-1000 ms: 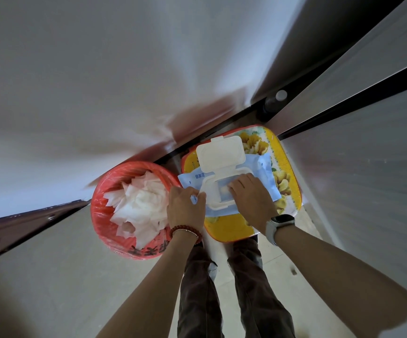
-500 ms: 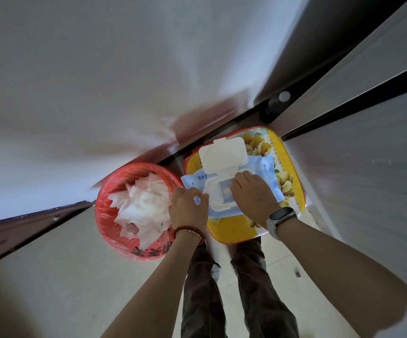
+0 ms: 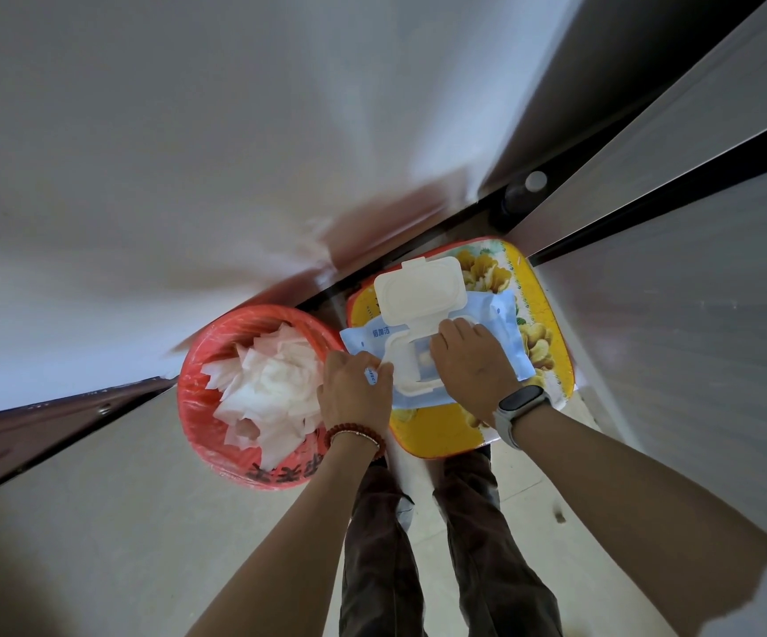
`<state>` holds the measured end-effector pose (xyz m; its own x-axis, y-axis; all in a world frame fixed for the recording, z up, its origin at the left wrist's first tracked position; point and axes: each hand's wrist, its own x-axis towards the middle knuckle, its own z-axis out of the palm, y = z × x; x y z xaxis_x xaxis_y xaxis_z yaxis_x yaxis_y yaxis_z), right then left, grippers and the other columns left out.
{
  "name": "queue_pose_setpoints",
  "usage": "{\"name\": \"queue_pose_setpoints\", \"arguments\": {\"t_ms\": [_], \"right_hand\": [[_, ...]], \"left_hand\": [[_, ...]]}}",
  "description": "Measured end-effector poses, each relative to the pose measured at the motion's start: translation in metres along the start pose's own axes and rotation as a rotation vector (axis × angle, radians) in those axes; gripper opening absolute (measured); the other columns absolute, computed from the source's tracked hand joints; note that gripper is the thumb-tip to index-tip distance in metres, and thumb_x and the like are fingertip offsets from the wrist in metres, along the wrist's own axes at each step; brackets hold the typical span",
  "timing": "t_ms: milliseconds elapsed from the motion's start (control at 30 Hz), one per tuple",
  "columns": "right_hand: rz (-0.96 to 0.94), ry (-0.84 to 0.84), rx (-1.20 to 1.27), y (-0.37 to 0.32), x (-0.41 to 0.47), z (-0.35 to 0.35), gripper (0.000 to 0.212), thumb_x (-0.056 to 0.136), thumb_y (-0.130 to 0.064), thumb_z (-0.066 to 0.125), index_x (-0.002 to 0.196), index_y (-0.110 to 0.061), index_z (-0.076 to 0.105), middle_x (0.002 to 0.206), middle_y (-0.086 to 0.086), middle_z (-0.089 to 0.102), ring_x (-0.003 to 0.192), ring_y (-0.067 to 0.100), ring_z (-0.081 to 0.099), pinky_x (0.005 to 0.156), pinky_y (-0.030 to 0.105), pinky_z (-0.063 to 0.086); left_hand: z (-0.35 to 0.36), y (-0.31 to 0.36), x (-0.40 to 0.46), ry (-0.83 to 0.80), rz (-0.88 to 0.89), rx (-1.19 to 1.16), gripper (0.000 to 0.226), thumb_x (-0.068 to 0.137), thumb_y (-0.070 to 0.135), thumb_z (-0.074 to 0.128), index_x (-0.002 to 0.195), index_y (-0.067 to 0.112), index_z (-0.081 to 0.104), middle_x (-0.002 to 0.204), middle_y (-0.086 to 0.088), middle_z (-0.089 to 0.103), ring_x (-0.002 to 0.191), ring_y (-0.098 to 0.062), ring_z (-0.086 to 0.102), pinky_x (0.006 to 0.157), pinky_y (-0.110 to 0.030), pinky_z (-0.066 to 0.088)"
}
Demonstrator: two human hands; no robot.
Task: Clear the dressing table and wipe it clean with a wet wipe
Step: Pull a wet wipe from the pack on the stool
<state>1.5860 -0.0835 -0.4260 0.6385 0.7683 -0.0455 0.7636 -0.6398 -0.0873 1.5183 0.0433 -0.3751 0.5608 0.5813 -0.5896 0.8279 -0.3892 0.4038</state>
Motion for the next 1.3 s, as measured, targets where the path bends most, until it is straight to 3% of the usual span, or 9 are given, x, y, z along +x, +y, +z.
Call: {"name": "queue_pose_setpoints", "arguments": {"t_ms": [300,500,667,733,833,967,1067,1200,1300], "right_hand": [[-0.171,-0.081,0.243,0.016,-0.032,-0.032,0.024,0.082,0.003,0.021,0.074,-0.014,0.036,0.065,0.010,0.042,0.060,0.021,0.040,0.052,0.029,0.032],[0.755,0.106,1.037,0.022,-0.011,-0.065,0.016,0.098,-0.013,0.033,0.091,-0.004,0.044,0.081,0.002,0.047,0.079,0.024,0.049,0.071,0.007,0.039],[1.048,0.337,1.571,0.039,0.012,-0.105,0.021,0.099,-0.015,0.032,0.083,-0.012,0.046,0.083,0.010,0.055,0.074,0.016,0.060,0.066,0.025,0.053],[1.042,0.492,1.517,0.055,0.014,-0.126,0.017,0.094,-0.021,0.034,0.083,-0.014,0.045,0.088,0.014,0.054,0.079,0.016,0.060,0.069,0.025,0.052],[0.930,0.435,1.289,0.057,0.009,-0.160,0.013,0.096,-0.013,0.034,0.087,-0.009,0.042,0.089,0.010,0.049,0.076,0.007,0.057,0.070,0.014,0.048],[0.759,0.150,1.292,0.027,-0.006,-0.210,0.012,0.098,-0.007,0.034,0.094,-0.006,0.046,0.094,0.010,0.052,0.077,0.016,0.059,0.069,0.013,0.048],[0.624,-0.012,1.386,-0.001,-0.018,-0.262,0.015,0.097,-0.014,0.039,0.086,-0.011,0.048,0.085,0.006,0.056,0.069,0.004,0.062,0.067,0.017,0.049],[0.450,-0.135,1.441,-0.043,-0.033,-0.325,0.017,0.099,-0.013,0.035,0.088,-0.009,0.048,0.084,0.011,0.053,0.075,0.012,0.055,0.072,0.025,0.049],[0.442,-0.155,1.496,-0.069,-0.033,-0.355,0.016,0.097,-0.023,0.041,0.091,-0.011,0.051,0.084,0.008,0.056,0.081,0.019,0.054,0.082,0.040,0.045]], "left_hand": [[0.002,-0.002,0.004,-0.002,-0.018,-0.020,0.015,0.084,0.024,0.057,0.086,0.010,0.064,0.094,0.000,0.041,0.093,-0.028,0.053,0.087,-0.043,0.044],[0.000,-0.002,0.003,-0.002,-0.025,0.007,0.015,0.084,0.024,0.056,0.086,0.010,0.063,0.094,0.001,0.040,0.093,-0.028,0.053,0.088,-0.041,0.043],[-0.009,0.000,-0.002,-0.093,-0.035,0.038,0.021,0.084,0.031,0.054,0.095,0.016,0.062,0.108,-0.006,0.050,0.104,-0.026,0.050,0.091,-0.043,0.042],[-0.019,0.005,-0.010,-0.140,-0.037,0.002,0.037,0.081,0.035,0.061,0.115,0.020,0.056,0.125,-0.009,0.046,0.116,-0.026,0.045,0.098,-0.046,0.039],[-0.047,0.017,-0.032,-0.150,-0.017,-0.128,0.061,0.077,0.038,0.068,0.129,0.018,0.044,0.134,-0.010,0.040,0.123,-0.028,0.040,0.103,-0.046,0.036],[-0.104,0.046,-0.078,-0.174,-0.011,-0.457,0.038,0.087,0.033,0.056,0.121,0.015,0.052,0.127,-0.007,0.052,0.116,-0.022,0.047,0.102,-0.040,0.038],[-0.153,0.073,-0.124,-0.282,-0.027,-0.796,0.014,0.092,0.024,0.044,0.097,0.032,0.054,0.106,0.010,0.058,0.104,-0.015,0.053,0.097,-0.035,0.040],[-0.204,0.080,-0.172,-0.351,-0.121,-0.979,0.018,0.092,0.026,0.047,0.092,0.024,0.064,0.092,0.002,0.067,0.087,-0.014,0.061,0.082,-0.031,0.047],[-0.239,0.074,-0.210,-0.200,-0.100,-1.049,0.016,0.088,0.017,0.055,0.078,0.010,0.065,0.080,-0.013,0.058,0.077,-0.024,0.050,0.068,-0.030,0.042]]}}
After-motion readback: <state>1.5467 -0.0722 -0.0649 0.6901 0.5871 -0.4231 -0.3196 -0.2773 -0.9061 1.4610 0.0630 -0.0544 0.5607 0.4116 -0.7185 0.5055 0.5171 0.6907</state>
